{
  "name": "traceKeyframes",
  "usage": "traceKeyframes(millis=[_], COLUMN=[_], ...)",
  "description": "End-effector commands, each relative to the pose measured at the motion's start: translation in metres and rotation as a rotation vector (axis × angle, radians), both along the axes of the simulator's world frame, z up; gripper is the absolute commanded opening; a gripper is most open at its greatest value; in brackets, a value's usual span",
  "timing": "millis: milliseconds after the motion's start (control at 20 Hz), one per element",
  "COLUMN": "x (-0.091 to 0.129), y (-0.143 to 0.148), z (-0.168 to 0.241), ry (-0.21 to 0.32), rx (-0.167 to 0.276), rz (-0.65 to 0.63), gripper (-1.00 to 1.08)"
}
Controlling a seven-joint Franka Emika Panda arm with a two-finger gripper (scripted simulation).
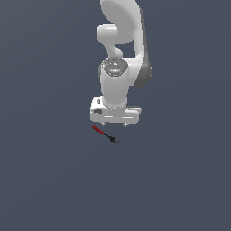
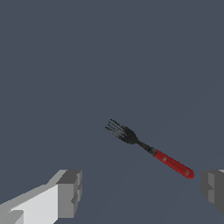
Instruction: Pick up the object and move it to a goal position.
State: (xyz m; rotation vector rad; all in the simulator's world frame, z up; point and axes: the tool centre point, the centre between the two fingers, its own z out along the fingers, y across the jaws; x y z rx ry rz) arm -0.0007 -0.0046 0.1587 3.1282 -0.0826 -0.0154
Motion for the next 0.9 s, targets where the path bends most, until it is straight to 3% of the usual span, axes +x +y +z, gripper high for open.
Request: traceKeyframes(millis=[0,850], x=[0.0,0.007], y=[0.0,0.001], z=[0.0,0.017], ry=[0.0,-0.028], rx=[0.0,0.017], rz=[0.0,0.03], gripper=[1.0,1.0])
